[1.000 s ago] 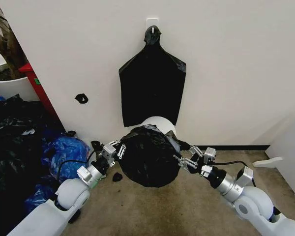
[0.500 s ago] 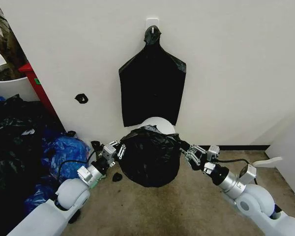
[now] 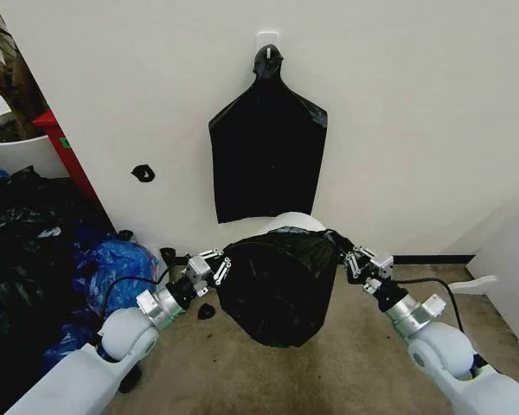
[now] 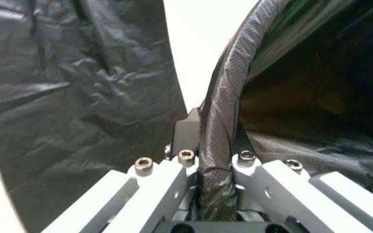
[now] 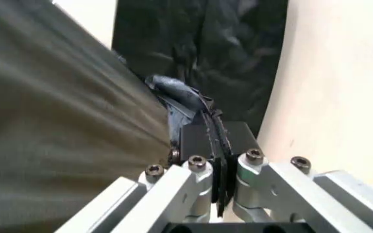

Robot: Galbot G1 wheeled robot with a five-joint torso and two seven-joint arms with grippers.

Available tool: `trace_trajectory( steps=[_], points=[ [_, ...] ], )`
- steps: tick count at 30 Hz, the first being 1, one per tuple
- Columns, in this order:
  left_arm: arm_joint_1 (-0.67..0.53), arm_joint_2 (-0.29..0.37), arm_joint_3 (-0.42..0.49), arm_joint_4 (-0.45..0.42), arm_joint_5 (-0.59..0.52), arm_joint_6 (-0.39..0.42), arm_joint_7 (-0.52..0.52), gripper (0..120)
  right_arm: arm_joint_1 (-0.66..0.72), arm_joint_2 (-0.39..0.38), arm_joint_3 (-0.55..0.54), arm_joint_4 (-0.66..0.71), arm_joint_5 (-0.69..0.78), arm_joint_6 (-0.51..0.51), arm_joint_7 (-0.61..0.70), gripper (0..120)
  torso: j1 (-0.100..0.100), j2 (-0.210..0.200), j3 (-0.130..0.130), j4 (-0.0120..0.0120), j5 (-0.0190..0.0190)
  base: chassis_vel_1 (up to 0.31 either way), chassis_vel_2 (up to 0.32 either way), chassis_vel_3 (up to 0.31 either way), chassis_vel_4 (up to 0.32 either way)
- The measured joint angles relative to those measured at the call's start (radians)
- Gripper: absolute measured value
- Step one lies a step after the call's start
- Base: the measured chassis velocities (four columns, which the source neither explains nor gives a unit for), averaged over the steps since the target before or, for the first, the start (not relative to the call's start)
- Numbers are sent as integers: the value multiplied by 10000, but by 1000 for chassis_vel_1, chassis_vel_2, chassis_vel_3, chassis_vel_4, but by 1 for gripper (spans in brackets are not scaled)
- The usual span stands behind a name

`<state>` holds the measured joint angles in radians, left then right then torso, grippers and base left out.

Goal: Place the garbage bag over the trash bin.

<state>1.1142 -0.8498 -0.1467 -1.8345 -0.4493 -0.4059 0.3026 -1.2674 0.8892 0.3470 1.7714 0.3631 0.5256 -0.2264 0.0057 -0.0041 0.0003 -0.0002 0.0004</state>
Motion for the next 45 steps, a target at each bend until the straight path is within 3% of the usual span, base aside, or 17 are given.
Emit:
trace_trajectory(
  steps=[3, 7, 10, 11, 14, 16, 17, 19, 22, 25, 29, 32, 34, 39, 41, 45],
  points=[
    [16, -46, 15, -57, -22, 349, -597, 1, 56, 72, 108, -319, -783, 765, -67, 2, 0, 0, 0, 0, -2, 0, 0, 0, 0],
    [57, -236, 52, -345, -134, 1479, -1845, 1, -31, 187, 386, -711, -2124, 1473, 143, 18, 0, 0, 0, 0, -1, 0, 0, 0, 0],
    [76, -367, 76, -695, -427, 2632, -2747, 1, -379, 257, 474, -356, -2828, 315, 2739, 33, 0, 0, 0, -4, 0, 0, 0, 0, 0],
    [76, -367, 76, -695, -427, 2632, -2747, 1, -379, 257, 474, -356, -2828, 315, 2739, 33, 0, 0, 0, -4, 0, 0, 0, 0, 0],
    [180, -442, 134, -1153, -809, 3547, -3499, 1, -986, 215, 215, 1206, -1657, -1021, 4192, 45, 0, 1, 0, -4, -7, 0, 0, 0, 0],
    [218, -468, 153, -1289, -907, 3767, -3704, 1, -1149, 201, 141, 1604, -1267, -1262, 4321, 48, 0, 0, -1, -3, -9, 0, 0, 0, 0],
    [350, -539, 218, -1645, -1168, 4264, -4237, 1, -1771, 151, -213, 3039, -143, -1986, 4620, 56, -1, 1, -2, -3, -3, 0, 0, 0, 0],
    [388, -564, 240, -1721, -1194, 4338, -4359, 1, -1894, 138, -336, 3351, 47, -2129, 4681, 59, -1, 0, -1, -1, -3, 0, 0, 0, 0],
    [659, -842, 434, -2002, -903, 4524, -4931, 1, -2462, 69, -1590, 5457, 610, -3192, 5231, 68, -1, 0, -2, -3, -6, 0, 0, 0, 0],
    [830, -1235, 536, -1929, 67, 4369, -5188, 1, -2526, 94, -2780, 6351, 452, -4144, 5985, 55, -2, 0, -2, -1, -3, 0, 0, 0, 0],
    [949, -1552, 632, -1754, 766, 4041, -5121, 1, -2376, 131, -3617, 6400, 52, -4838, 6479, 46, -2, 1, -2, -4, -5, 0, 0, 0, 0],
    [967, -1894, 876, -1434, 1439, 3497, -4719, 1, -1913, 247, -4509, 5925, -146, -5980, 7153, 29, -1, 1, -1, 1, -3, 0, 0, 0, 0],
    [924, -1917, 924, -1347, 1564, 3385, -4617, 1, -1845, 294, -4576, 5817, -154, -6125, 7228, 27, -1, 0, 0, 0, -1, 0, 0, 0, 0],
    [658, -2094, 1363, -713, 2610, 2602, -4170, 1, -1166, 588, -4685, 5195, -179, -7076, 7714, 5, -1, 0, 0, -3, -1, 0, 0, 0, 0],
    [648, -2117, 1397, -669, 2703, 2540, -4158, 1, -1067, 604, -4698, 5121, -177, -7220, 7813, 3, 0, 0, 0, -2, -1, 0, 0, 0, 0],
    [577, -2461, 1574, -229, 3412, 2237, -4175, 1, -316, 722, -4806, 4682, 312, -8717, 8830, 0, 0, 0, 0, -2, -2, 0, 0, 0, 0]
  ],
)
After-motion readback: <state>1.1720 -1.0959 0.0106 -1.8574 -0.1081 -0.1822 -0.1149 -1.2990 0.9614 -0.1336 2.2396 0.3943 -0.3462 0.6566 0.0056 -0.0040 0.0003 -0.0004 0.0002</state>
